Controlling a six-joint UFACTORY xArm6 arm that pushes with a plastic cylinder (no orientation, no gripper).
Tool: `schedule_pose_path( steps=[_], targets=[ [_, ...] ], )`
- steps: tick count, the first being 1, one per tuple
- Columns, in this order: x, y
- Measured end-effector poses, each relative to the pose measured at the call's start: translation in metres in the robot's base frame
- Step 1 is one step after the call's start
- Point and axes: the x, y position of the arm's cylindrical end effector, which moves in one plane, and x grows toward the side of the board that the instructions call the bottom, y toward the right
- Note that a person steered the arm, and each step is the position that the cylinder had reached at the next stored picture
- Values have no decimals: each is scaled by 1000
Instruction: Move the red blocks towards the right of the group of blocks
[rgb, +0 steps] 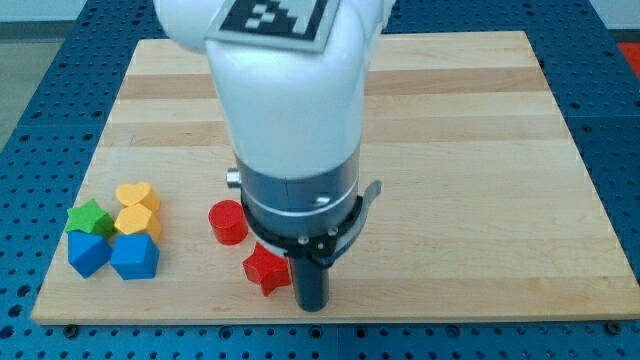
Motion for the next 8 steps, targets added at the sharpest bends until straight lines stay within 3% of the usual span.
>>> schedule_pose_path(
  steps=[3, 5, 6, 8],
  targets=[
    [-35, -29],
    [-35, 27],
    [-35, -2],
    [-48, 17]
  ],
)
